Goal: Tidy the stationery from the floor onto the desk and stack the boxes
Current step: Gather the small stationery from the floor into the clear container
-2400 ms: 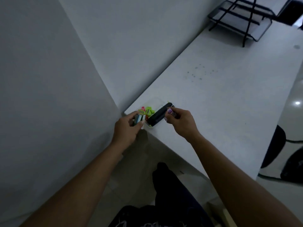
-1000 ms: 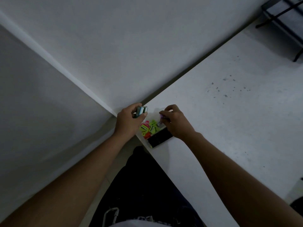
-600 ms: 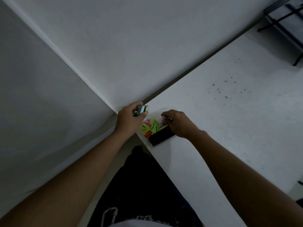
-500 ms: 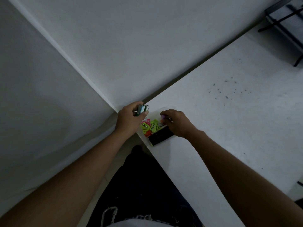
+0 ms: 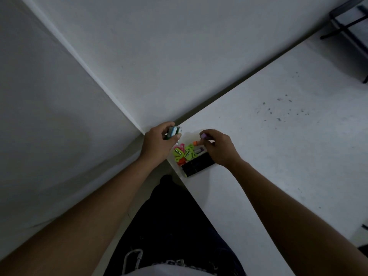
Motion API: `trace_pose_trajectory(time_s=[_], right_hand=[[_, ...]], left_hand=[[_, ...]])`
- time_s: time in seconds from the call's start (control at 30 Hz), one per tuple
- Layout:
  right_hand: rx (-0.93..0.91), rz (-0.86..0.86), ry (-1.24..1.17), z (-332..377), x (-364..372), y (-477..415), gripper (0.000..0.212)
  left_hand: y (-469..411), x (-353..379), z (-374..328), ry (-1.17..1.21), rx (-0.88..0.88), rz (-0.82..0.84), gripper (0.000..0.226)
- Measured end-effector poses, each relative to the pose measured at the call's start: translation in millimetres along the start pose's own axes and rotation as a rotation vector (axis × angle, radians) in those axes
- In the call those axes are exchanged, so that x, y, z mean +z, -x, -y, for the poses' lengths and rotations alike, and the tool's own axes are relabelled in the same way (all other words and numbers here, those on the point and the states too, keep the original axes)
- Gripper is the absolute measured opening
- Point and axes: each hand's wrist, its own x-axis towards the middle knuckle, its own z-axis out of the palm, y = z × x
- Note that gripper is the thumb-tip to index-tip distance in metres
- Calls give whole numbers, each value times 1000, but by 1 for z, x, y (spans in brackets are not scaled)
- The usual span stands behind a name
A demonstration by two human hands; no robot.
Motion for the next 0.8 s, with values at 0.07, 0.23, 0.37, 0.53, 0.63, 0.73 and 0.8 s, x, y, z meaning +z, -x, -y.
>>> trace_pose_trajectory(time_s=[0.07,0.23,0.37,0.53,0.63,0.73,0.8], right_hand=[[-81,-55,169,-3,-2,-1,11],[-218,20,526,-4,1,-3,21],[-211,33,538,-10,9,1,33],[-217,5,507,-12,8,4,28],[-178,50,330,-4,5,0,19],[-147,75,221,-1,-2,-5,17],[-157,40,211,0,-5,-7,11]], left_hand=[[-1,1,-1,-1,5,1,43],[-2,3,-2,-18,18,0,43],[-2,3,-1,-36,26,6,43],[-2,3,1,-18,10,10,43],[-2,4,3,-10,8,16,42],[-3,4,3,-17,5,12,41],[-3,4,4,-16,-1,10,41]])
